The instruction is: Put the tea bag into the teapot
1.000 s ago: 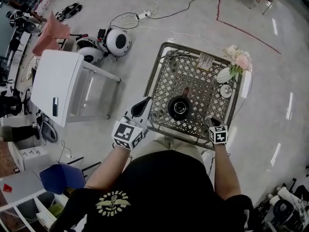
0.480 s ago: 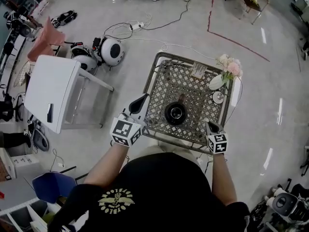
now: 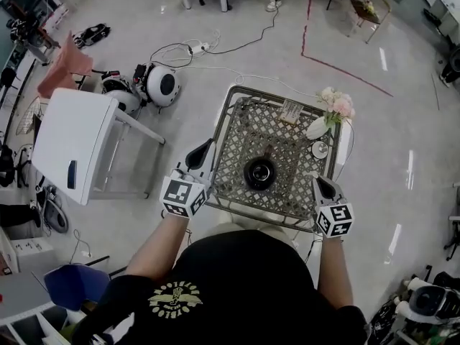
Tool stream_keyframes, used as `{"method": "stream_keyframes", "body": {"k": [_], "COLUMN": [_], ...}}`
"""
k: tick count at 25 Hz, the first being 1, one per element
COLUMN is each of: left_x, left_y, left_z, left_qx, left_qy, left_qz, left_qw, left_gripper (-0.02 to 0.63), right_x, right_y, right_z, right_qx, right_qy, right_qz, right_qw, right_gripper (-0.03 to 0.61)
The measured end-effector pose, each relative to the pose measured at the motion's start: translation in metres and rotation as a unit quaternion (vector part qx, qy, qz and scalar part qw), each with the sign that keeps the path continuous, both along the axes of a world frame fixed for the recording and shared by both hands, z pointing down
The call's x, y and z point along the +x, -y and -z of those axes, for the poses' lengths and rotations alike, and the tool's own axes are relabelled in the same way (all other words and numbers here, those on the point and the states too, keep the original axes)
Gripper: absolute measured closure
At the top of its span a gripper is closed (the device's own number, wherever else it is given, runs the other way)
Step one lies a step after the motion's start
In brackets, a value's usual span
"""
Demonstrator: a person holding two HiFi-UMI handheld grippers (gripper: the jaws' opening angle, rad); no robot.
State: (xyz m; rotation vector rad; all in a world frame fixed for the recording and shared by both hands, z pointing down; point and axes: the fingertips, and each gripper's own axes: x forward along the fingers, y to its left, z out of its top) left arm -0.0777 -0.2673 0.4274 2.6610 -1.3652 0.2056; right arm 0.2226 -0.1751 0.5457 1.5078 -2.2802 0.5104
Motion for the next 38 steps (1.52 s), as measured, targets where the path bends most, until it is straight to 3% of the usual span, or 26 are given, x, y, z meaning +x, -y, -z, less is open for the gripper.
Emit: {"method": "stream_keyframes", "body": {"k": [12, 21, 34, 36, 38], "left_x": [-0.016, -0.063, -0.119, -0.122, -0.123], "left_y": [-0.006, -0.007, -0.007, -0.006, -0.005], "left_z": [0.005, 0.009, 0.009, 0.009, 0.009], "left_qx": [0.011, 0.012, 0.013, 0.014, 0.015], "left_qy": [0.0, 0.005, 0.016, 0.016, 0.016], "left_qz": [0.003, 0.034, 0.05, 0.048, 0.044], "left_qw": [0.9999, 0.9993, 0.9986, 0.9986, 0.9988], "left_gripper": [0.618, 0.618, 0.618, 0.618, 0.618], "right_x": [-0.051, -0.104, -0.15, -0.154, -0.157], "right_y": [0.018, 0.035, 0.044, 0.043, 0.043], "right_z": [0.046, 0.042, 0.02, 0.019, 0.02], "right_qx": [0.041, 0.038, 0.007, 0.005, 0.006], "right_qy": [0.01, 0.016, 0.024, 0.024, 0.025], "right_qz": [0.041, 0.081, 0.09, 0.094, 0.094], "right_qw": [0.998, 0.996, 0.996, 0.995, 0.995], "right_gripper": [0.56, 0.56, 0.557, 0.491, 0.472]}}
